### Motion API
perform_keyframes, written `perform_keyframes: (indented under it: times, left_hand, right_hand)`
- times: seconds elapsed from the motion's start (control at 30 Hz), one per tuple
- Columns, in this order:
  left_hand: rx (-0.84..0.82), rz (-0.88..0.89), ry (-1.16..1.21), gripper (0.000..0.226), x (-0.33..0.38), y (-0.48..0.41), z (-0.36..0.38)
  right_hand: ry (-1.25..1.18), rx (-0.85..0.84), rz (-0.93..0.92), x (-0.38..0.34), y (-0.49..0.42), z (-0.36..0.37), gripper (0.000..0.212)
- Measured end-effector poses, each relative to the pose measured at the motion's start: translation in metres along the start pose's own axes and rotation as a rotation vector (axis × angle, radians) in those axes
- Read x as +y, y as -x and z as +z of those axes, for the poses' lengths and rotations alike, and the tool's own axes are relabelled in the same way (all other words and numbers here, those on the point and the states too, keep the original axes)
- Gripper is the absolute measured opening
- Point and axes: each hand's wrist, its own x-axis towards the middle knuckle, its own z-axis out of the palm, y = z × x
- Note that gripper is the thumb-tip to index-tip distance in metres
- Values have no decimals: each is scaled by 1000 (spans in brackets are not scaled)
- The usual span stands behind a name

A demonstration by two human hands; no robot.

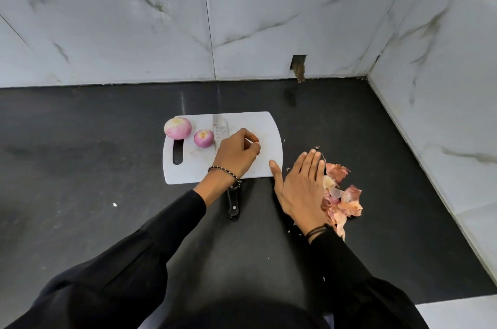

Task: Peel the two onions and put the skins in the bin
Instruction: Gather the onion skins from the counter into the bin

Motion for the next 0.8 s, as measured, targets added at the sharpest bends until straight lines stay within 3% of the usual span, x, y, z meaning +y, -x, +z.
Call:
perform_keyframes:
  times: [0.17,0.33,0.5,0.67,0.8]
  left_hand:
    - [-34,8,-33,13,2,9,7]
    - [-12,61,-84,15,7,11,9]
    - [-3,69,-101,20,10,10,8]
    - [7,57,-115,17,7,12,9]
    - [11,54,-112,18,4,17,7]
  right_hand:
    - [-141,33,-220,-3,5,-4,86]
    - [-186,-69,-340,-6,-29,-10,81]
    - [-68,-47,-241,-7,-32,-21,95]
    - [-81,-42,-263,-15,-23,-16,80]
    - [-99,-62,-214,-11,-9,-14,91]
